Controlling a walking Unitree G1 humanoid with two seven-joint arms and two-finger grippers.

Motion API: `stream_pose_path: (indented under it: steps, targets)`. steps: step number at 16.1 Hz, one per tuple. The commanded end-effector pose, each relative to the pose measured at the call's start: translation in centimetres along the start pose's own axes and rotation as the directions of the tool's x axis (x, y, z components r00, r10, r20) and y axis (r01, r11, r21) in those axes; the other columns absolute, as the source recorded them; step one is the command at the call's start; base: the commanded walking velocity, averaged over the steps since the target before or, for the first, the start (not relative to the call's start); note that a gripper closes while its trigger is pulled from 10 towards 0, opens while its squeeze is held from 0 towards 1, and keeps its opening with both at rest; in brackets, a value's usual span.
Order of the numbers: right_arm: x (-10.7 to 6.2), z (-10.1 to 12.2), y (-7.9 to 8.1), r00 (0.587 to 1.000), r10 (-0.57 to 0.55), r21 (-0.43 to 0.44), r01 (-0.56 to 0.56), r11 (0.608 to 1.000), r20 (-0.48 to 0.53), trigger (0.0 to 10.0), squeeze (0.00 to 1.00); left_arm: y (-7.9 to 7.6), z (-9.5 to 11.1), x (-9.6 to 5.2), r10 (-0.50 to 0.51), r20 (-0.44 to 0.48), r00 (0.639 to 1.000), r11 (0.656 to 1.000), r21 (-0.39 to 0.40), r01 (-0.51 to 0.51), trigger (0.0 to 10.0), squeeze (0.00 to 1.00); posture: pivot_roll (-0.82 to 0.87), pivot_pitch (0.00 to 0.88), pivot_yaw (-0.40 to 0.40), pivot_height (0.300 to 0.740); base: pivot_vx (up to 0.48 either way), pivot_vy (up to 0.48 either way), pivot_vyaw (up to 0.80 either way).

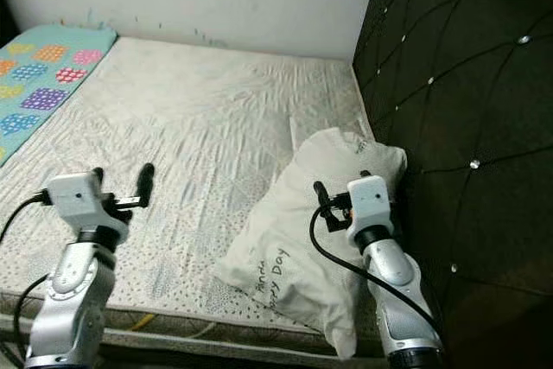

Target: Clean up the room

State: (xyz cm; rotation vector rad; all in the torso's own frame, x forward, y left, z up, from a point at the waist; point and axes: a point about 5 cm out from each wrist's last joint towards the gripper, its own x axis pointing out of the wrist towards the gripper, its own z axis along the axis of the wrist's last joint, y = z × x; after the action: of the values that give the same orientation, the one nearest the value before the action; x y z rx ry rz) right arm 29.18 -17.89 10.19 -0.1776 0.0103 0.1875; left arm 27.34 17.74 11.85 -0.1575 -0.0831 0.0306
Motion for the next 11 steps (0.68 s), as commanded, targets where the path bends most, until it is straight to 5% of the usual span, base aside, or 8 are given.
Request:
stream_pose_path:
  steps: [1,6,11]
  targets:
    - [-0.04,-0.02,-0.41,1.0,-0.009,0.002,0.009,1.0,-0.001,10.0,0.0,-0.06,-0.16,0.05,0.0,-0.015,1.0,1.0,0.014,0.0,10.0,0.0,-0.08,0.0,-0.048,0.74,0.0,0.0,0.0]
    - [-0.08,-0.12,-0.43,1.0,-0.009,-0.014,0.009,1.0,-0.008,10.0,0.0,-0.2,-0.21,0.03,0.0,-0.021,1.0,1.0,0.013,0.001,10.0,0.0,-0.08,0.0,-0.048,0.74,0.0,0.0,0.0]
    - [-0.12,-0.09,-0.4,1.0,-0.008,-0.021,0.008,1.0,-0.007,10.0,0.0,-0.24,-0.29,0.0,-0.003,-0.027,1.0,1.0,0.009,0.003,10.0,0.0,-0.08,0.0,-0.05,0.74,0.0,-0.197,0.46]
